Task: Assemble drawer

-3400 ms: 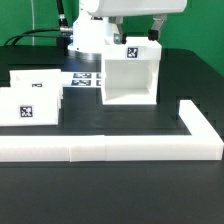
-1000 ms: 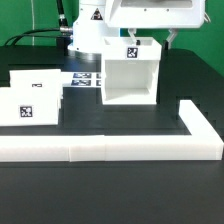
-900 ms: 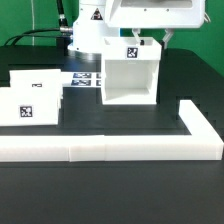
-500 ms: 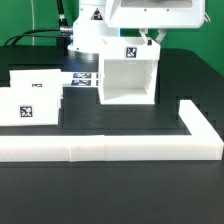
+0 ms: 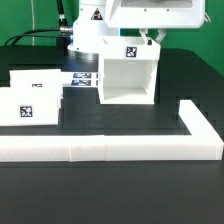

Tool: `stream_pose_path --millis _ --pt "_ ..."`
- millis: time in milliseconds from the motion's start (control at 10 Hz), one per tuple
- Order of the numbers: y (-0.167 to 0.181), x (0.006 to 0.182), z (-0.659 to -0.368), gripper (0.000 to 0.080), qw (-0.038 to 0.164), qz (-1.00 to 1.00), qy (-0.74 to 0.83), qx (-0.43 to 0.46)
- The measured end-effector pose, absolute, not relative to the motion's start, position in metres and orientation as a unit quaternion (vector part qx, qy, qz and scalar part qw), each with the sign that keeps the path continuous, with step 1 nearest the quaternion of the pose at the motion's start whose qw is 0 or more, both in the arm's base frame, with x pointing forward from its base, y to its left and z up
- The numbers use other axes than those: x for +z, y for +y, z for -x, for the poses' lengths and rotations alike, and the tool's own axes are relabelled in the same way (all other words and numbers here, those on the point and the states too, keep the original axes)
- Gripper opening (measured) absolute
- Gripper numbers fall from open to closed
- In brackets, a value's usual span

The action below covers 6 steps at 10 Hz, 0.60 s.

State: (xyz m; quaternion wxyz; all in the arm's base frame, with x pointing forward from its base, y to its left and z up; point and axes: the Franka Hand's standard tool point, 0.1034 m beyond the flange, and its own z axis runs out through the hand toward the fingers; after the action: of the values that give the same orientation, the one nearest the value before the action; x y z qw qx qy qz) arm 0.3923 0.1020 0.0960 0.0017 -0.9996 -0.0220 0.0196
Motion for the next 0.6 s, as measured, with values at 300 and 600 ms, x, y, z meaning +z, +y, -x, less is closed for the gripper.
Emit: stream_pose_path --millis 300,600 --pt "0.099 0.096 -0.438 0.0038 0.014 0.999 -0.042 0.006" --pt "0.098 0.097 -0.490 0.0038 0.023 0.999 -0.036 -0.014"
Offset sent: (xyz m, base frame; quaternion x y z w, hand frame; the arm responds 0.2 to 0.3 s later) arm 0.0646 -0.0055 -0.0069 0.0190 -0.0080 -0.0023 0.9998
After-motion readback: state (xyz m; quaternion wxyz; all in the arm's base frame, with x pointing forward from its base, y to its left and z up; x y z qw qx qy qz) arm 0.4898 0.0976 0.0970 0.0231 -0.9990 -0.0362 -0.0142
